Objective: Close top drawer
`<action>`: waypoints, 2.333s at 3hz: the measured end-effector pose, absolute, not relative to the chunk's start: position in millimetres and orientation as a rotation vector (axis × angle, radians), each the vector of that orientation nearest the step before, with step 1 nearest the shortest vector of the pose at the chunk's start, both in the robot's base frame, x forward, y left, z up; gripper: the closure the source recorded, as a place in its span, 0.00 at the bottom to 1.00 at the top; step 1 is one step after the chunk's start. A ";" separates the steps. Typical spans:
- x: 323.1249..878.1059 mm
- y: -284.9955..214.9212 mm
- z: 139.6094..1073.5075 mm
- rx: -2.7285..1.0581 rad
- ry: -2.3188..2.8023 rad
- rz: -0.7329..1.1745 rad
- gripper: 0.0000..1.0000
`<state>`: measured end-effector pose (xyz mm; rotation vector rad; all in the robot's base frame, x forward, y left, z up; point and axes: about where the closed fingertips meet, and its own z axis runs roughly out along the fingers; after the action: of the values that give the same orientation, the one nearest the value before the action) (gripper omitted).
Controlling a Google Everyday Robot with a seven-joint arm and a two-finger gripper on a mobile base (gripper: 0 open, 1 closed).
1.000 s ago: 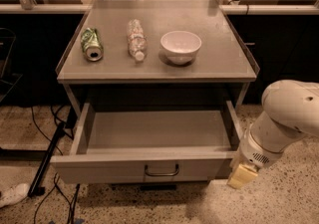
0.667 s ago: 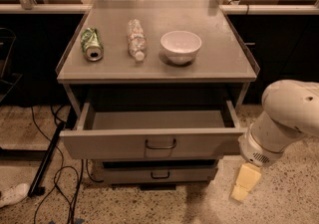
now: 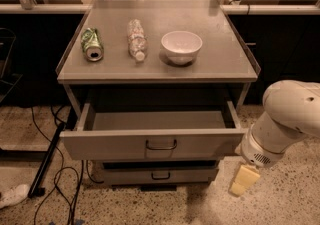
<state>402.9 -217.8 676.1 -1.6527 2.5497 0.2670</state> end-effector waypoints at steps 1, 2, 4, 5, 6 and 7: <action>402.9 -217.8 676.1 -1.653 2.550 0.267 0.57; 402.9 -217.8 676.1 -1.653 2.550 0.267 0.80; 445.7 -199.2 679.3 -1.637 2.516 0.255 1.00; 461.3 -191.3 676.0 -1.633 2.509 0.256 1.00; 484.4 -182.8 665.0 -1.631 2.500 0.254 1.00; 492.0 -183.3 665.4 -1.618 2.494 0.255 0.97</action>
Offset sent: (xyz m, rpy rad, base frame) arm 0.0000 0.0000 0.0000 0.0000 0.0000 0.0000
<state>492.0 -183.3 665.4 -1.6184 2.4943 0.2545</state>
